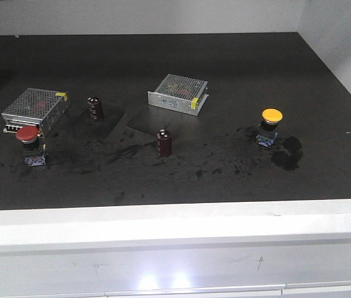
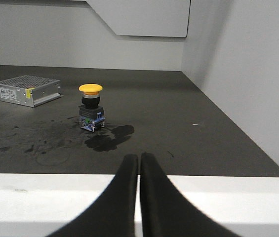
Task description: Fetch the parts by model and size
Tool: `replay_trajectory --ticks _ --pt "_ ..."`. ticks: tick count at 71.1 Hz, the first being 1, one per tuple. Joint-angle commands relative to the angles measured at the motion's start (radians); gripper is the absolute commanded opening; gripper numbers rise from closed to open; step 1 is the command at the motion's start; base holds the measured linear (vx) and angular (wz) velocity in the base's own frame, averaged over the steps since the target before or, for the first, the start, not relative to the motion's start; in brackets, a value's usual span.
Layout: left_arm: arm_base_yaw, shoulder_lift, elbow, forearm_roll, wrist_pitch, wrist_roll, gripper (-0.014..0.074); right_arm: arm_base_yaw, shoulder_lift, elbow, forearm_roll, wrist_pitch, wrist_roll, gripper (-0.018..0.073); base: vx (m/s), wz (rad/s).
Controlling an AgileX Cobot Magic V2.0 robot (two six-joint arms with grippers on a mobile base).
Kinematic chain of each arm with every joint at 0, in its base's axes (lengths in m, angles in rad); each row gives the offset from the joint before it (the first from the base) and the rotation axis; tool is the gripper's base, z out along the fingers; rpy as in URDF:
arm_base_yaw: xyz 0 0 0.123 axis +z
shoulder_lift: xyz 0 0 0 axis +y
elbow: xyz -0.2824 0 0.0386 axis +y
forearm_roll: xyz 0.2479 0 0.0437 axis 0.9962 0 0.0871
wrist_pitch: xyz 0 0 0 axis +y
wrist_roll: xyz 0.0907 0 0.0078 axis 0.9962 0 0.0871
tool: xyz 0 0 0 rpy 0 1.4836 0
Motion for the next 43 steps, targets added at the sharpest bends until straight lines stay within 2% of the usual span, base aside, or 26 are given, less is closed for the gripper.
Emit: replay_trajectory --ticks 1,43 --pt "0.004 -0.012 0.002 -0.001 -0.077 -0.001 -0.0006 -0.004 -0.011 0.008 -0.003 -0.069 -0.007 -0.001 0.0 0.0" --pt "0.004 -0.012 0.002 -0.001 -0.077 -0.001 -0.0006 -0.004 -0.011 0.008 -0.003 -0.078 -0.007 -0.001 0.0 0.0"
